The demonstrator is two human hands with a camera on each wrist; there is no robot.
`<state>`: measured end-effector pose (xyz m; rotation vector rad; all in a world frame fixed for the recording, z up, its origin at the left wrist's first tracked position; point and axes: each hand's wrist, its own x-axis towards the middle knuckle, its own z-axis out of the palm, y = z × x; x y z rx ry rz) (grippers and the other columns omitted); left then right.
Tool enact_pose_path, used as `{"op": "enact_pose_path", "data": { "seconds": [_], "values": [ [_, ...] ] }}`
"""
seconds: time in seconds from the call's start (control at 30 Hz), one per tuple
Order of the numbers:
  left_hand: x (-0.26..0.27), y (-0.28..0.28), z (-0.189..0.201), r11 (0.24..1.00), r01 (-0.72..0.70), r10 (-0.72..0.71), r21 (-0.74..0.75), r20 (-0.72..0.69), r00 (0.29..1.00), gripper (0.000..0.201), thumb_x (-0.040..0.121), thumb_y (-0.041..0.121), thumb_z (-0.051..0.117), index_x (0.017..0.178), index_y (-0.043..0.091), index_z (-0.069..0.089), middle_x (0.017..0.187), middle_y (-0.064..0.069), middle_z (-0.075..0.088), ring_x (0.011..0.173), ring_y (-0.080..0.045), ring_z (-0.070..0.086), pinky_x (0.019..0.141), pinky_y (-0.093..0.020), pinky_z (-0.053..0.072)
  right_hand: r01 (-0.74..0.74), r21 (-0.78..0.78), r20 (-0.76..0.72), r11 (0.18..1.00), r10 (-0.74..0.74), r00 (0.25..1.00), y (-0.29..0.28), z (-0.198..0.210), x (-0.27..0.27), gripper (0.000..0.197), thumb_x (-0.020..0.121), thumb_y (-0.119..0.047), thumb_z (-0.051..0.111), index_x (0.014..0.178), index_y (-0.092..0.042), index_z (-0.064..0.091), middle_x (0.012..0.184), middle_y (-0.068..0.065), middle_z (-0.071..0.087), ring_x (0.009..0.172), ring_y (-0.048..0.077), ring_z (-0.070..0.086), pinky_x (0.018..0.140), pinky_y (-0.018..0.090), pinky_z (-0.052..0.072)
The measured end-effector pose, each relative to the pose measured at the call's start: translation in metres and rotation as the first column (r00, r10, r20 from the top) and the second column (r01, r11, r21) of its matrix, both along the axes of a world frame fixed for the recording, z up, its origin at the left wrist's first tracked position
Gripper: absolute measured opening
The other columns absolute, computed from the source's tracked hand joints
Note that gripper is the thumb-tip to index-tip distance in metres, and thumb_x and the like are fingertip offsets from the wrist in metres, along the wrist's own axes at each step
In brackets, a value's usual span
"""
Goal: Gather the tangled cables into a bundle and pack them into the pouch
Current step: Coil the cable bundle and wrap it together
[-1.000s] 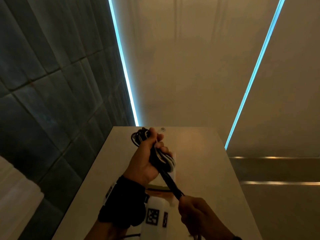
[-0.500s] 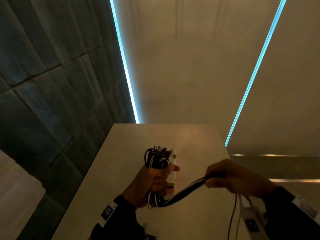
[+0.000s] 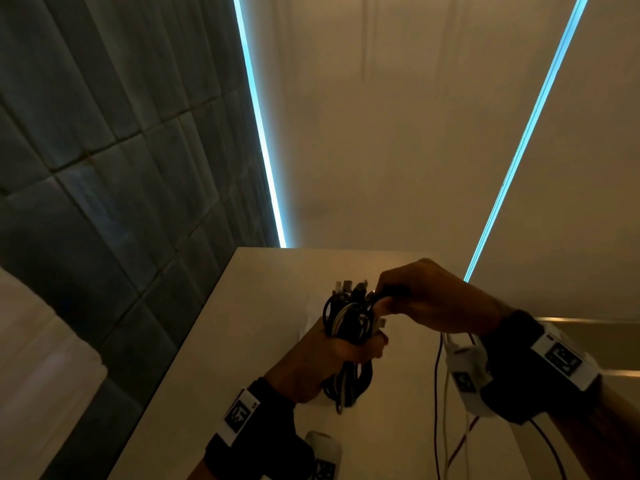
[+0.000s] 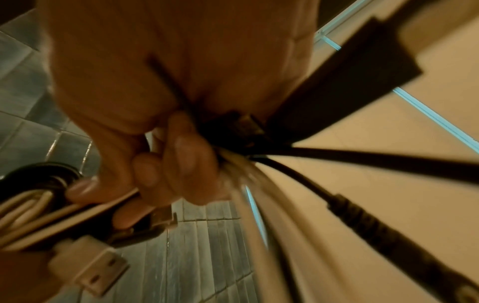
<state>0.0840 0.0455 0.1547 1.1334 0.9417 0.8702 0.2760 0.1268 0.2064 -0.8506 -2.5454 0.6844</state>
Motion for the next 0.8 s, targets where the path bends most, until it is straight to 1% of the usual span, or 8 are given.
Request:
{"op": "enact_pose_path", "data": {
  "seconds": [0.1, 0.23, 0.3, 0.4, 0.5, 0.6, 0.7, 0.8],
  "values": [
    [0.008, -0.009, 0.0, 0.995, 0.058, -0.043, -0.081, 0.172, 0.984, 0.005, 0.082, 0.012, 0.066, 0.087, 0.014, 0.065, 0.074, -0.007, 0.063, 0.062, -0.019, 0.058, 0.066, -0.035, 0.053, 0.01, 0.0, 0.016, 1.0, -0.01, 1.0, -0.001, -0.001, 0.0, 0.023, 0.085, -0.033, 0.067, 0.086, -0.01, 0.071, 0.074, 0.003, 0.07, 0.065, 0.018, 0.065, 0.064, 0.044, 0.054],
    [0.01, -0.012, -0.001, 0.987, 0.052, -0.02, -0.15, 0.206, 0.978, 0.027, 0.084, 0.018, 0.062, 0.059, 0.025, 0.06, 0.054, 0.004, 0.038, 0.051, -0.014, 0.032, 0.049, -0.026, 0.036, 0.001, -0.182, 0.006, 0.983, 0.0, 1.0, -0.007, -0.009, 0.008, 0.029, 0.084, -0.038, 0.066, 0.081, -0.009, 0.07, 0.063, 0.001, 0.063, 0.053, 0.011, 0.055, 0.052, 0.026, 0.047],
    [0.007, -0.01, -0.002, 0.985, 0.015, 0.021, -0.171, 0.208, 0.978, 0.027, 0.082, 0.022, 0.065, 0.056, 0.024, 0.058, 0.052, 0.005, 0.035, 0.05, -0.014, 0.031, 0.05, -0.027, 0.033, 0.009, -0.412, -0.065, 0.911, -0.04, 0.997, -0.013, -0.016, 0.015, 0.034, 0.087, -0.04, 0.06, 0.075, -0.009, 0.065, 0.058, 0.0, 0.056, 0.048, 0.011, 0.047, 0.046, 0.021, 0.039],
    [0.001, -0.005, -0.007, 0.976, -0.084, 0.139, -0.201, 0.28, 0.95, 0.018, 0.074, 0.02, 0.073, 0.067, 0.011, 0.06, 0.053, -0.002, 0.046, 0.045, -0.015, 0.046, 0.053, -0.031, 0.044, -0.024, -0.635, -0.207, 0.772, -0.14, 0.968, -0.027, -0.036, 0.029, 0.034, 0.098, -0.029, 0.048, 0.072, -0.009, 0.055, 0.059, 0.004, 0.058, 0.046, 0.017, 0.054, 0.047, 0.023, 0.043],
    [-0.006, -0.003, -0.008, 0.959, -0.146, 0.223, -0.245, 0.325, 0.919, 0.022, 0.077, 0.021, 0.07, 0.075, 0.004, 0.056, 0.055, -0.006, 0.051, 0.043, -0.016, 0.051, 0.05, -0.029, 0.049, -0.141, -0.73, -0.368, 0.669, -0.211, 0.906, -0.036, -0.062, 0.04, 0.031, 0.102, -0.027, 0.044, 0.084, -0.006, 0.056, 0.061, 0.01, 0.057, 0.053, 0.028, 0.058, 0.061, 0.044, 0.049],
    [-0.005, -0.001, -0.007, 0.93, -0.178, 0.288, -0.322, 0.336, 0.897, 0.029, 0.079, 0.025, 0.07, 0.069, 0.007, 0.049, 0.045, -0.001, 0.038, 0.035, -0.013, 0.042, 0.044, -0.023, 0.044, -0.202, -0.784, -0.481, 0.587, -0.369, 0.795, -0.041, -0.077, 0.042, 0.041, 0.091, -0.04, 0.054, 0.098, -0.001, 0.061, 0.06, 0.004, 0.042, 0.046, 0.016, 0.037, 0.05, 0.03, 0.04],
    [0.002, 0.001, -0.009, 0.891, -0.284, 0.391, -0.354, 0.283, 0.876, 0.032, 0.08, 0.028, 0.068, 0.064, 0.009, 0.048, 0.044, 0.001, 0.033, 0.034, -0.012, 0.036, 0.043, -0.022, 0.04, -0.074, -0.75, -0.496, 0.657, -0.485, 0.721, -0.053, -0.07, 0.025, 0.047, 0.084, -0.052, 0.053, 0.1, -0.01, 0.066, 0.058, -0.005, 0.036, 0.046, 0.008, 0.027, 0.041, 0.02, 0.028],
    [0.013, 0.005, -0.012, 0.878, -0.402, 0.46, -0.259, 0.23, 0.858, 0.038, 0.074, 0.037, 0.071, 0.063, 0.01, 0.046, 0.048, 0.0, 0.031, 0.039, -0.013, 0.033, 0.046, -0.027, 0.039, 0.308, -0.435, -0.476, 0.846, -0.507, 0.719, -0.065, -0.056, -0.005, 0.031, 0.095, -0.049, 0.043, 0.091, -0.026, 0.063, 0.056, -0.011, 0.049, 0.046, 0.005, 0.042, 0.046, 0.013, 0.034]
  ]
}}
